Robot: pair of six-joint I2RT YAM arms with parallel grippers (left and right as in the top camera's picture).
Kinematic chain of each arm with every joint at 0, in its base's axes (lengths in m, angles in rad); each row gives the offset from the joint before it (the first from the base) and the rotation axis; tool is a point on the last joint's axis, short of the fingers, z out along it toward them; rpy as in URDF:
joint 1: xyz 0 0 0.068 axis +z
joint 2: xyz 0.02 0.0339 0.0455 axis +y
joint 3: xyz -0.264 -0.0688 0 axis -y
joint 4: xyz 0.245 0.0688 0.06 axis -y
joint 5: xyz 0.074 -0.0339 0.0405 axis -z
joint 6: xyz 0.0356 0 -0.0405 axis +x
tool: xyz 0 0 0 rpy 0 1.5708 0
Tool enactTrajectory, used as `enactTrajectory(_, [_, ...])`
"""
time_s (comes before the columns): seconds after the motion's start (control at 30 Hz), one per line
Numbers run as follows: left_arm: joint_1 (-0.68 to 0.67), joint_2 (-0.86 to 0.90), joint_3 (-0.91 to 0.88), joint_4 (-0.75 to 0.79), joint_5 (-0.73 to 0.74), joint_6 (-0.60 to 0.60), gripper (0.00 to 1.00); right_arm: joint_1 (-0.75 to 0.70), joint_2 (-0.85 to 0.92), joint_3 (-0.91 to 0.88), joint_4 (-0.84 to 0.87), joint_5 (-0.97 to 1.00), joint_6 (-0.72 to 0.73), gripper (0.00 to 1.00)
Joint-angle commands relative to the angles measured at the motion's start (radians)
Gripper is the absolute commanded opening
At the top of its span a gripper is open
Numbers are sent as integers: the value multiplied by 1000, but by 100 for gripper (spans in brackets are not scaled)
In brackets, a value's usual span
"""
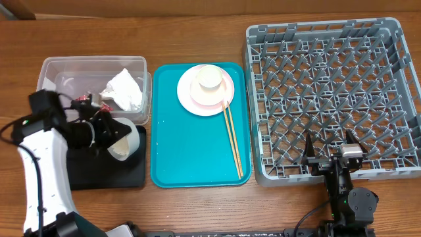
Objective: Sort waste into correct bins and load items into the dishwasher
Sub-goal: 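Carry the bowl over the black tray and tip out the rice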
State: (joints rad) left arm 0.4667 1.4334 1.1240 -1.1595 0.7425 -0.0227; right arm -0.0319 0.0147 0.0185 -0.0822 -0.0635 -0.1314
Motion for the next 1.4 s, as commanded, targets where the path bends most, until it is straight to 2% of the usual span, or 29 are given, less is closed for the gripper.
enactTrajectory(0.0, [86, -17, -27, 7, 200, 115, 4, 4, -11, -10, 5, -2, 0, 100])
enactTrajectory(0.13, [183, -17, -61, 18, 285, 157, 4, 4, -10, -10, 5, -2, 0, 100])
enactTrajectory(0.4, [303, -16, -155, 96, 394, 158, 4, 4, -11, -10, 5, -2, 0, 100])
enactTrajectory(0.7, [366, -15, -212, 143, 418, 158, 4, 4, -11, -10, 5, -2, 0, 100])
enactTrajectory(1.0, [455, -15, -213, 139, 534, 211, 4, 4, -11, -10, 5, -2, 0, 100])
enactTrajectory(1.17, [475, -15, -213, 109, 594, 225, 4, 4, -11, -10, 5, -2, 0, 100])
enactTrajectory(1.37, [476, -15, -213, 121, 593, 225, 4, 4, -11, -10, 5, -2, 0, 100])
